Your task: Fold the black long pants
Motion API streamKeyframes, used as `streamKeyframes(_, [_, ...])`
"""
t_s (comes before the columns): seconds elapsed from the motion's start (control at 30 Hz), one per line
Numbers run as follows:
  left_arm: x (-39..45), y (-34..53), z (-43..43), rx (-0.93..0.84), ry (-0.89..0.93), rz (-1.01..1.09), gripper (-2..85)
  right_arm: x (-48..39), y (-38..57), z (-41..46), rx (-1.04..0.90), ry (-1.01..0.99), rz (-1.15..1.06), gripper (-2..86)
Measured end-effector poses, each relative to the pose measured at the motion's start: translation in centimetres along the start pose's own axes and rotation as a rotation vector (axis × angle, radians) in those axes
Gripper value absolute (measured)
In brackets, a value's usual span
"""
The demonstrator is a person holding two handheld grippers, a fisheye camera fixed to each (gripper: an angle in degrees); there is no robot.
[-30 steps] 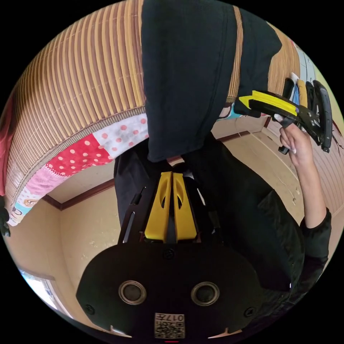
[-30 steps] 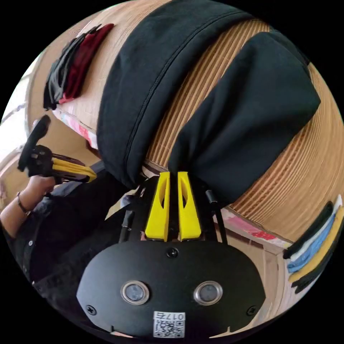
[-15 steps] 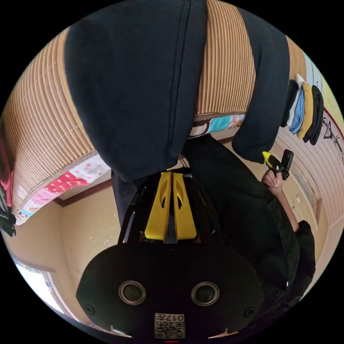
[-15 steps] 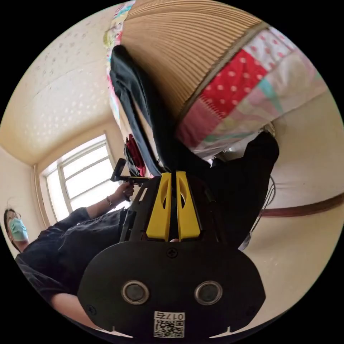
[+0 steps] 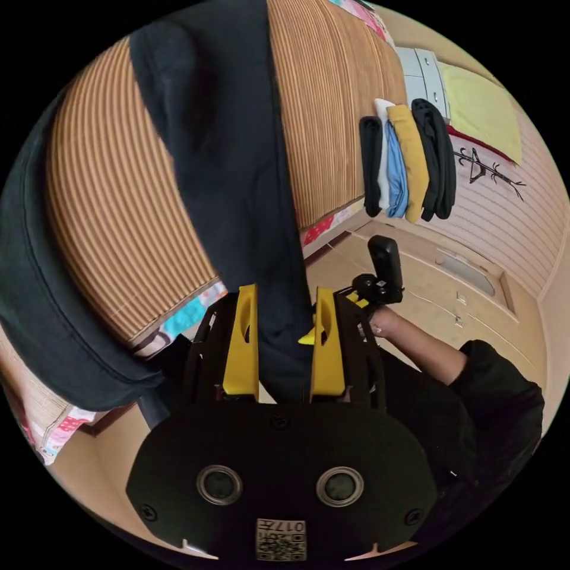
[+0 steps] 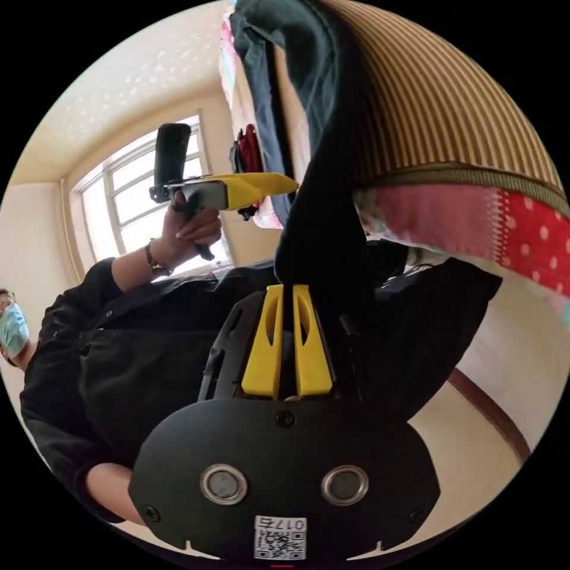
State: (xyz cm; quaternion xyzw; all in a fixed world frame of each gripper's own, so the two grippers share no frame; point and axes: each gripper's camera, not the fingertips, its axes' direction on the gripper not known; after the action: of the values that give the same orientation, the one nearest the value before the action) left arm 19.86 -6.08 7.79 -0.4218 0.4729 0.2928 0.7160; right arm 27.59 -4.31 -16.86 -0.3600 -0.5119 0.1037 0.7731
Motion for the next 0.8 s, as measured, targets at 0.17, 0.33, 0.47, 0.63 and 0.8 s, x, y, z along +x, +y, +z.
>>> streamKeyframes(0.17, [1.4, -2.2, 3.8, -0.181, -0.260, -0.128, 11.6, -2.0, -1.0, -1.5, -0.034, -0.070, -0.102, 3.1])
streamKeyframes(0.33, [1.4, -1.7, 3.0, -0.258, -0.319, -0.060, 4.3, -1.0, -3.2, -0.5, -0.260, -0.163, -0.005, 3.2])
streamKeyframes(0.47, [-1.5, 0.4, -0.2, -0.207, -0.142, -0.066, 3.0, -0.2, -5.1, -2.5, -0.354, -0.133, 0.033, 3.9])
streamKeyframes(0.63, [-9.1, 5.9, -3.8, -0.074, 0.252, -0.196, 1.7, 0.6, -8.7, -11.0, -0.083, -0.153, 0.135, 6.1])
streamKeyframes(0.8, [-11.6, 10.4, -5.7, 0.075, 0.375, -0.205, 0.8, -1.5, -15.9, -19.3, 0.321, -0.192, 0.108, 8.0])
